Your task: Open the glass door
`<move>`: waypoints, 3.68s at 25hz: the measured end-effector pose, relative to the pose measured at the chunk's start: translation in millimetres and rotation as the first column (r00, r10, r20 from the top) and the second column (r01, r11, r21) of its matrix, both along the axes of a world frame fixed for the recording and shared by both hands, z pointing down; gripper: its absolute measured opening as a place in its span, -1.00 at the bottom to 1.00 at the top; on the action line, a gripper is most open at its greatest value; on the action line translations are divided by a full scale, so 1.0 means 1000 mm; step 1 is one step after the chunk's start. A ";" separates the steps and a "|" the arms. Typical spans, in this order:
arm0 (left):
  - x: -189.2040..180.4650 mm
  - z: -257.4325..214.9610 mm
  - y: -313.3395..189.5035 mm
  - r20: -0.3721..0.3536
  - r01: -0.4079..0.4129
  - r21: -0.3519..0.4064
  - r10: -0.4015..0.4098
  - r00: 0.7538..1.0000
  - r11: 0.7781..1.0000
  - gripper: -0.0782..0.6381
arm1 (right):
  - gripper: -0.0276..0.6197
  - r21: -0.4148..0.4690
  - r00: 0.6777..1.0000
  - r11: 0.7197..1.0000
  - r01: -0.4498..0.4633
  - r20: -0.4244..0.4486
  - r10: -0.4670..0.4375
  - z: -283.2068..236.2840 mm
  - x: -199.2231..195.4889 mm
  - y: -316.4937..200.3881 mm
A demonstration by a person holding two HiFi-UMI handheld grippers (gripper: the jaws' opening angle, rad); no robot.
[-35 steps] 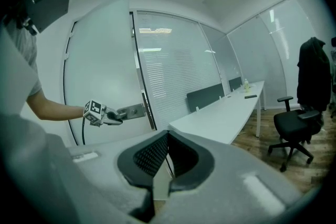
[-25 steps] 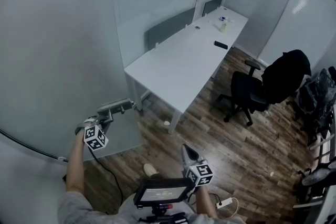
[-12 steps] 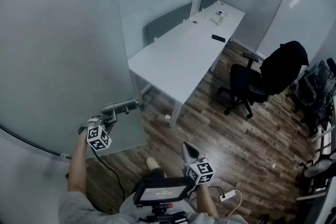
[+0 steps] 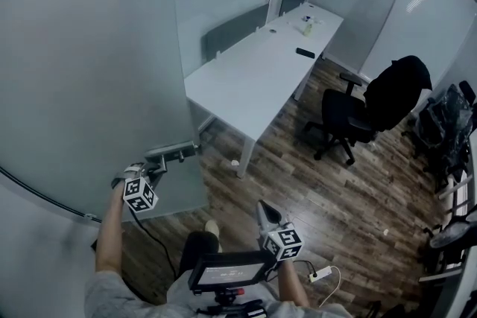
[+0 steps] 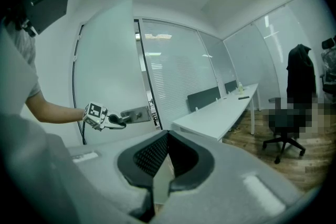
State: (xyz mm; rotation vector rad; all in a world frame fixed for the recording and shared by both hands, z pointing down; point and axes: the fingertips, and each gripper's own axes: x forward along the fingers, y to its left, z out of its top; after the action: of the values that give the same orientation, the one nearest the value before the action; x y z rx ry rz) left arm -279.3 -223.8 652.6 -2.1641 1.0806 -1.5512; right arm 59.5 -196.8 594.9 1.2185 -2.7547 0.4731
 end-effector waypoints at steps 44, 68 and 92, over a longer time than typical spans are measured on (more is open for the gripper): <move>0.060 0.001 0.119 0.038 -0.171 0.010 0.170 0.985 0.985 -0.77 | -0.91 0.001 0.992 0.992 -0.125 -0.009 0.125 -0.011 0.025 0.130; 0.082 -0.004 0.184 0.061 -0.256 0.034 0.254 0.965 0.966 -0.77 | -0.91 0.018 0.983 0.983 -0.181 -0.008 0.181 -0.020 0.031 0.218; 0.095 -0.003 0.235 0.090 -0.303 0.050 0.298 0.950 0.952 -0.77 | -0.91 -0.014 0.980 0.980 -0.201 -0.016 0.200 -0.005 0.039 0.266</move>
State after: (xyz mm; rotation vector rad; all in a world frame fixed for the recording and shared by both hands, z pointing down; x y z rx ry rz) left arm -184.6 11.6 649.3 -2.0875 0.7226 -1.4311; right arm 98.9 69.5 590.1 1.4980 -2.6229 0.4989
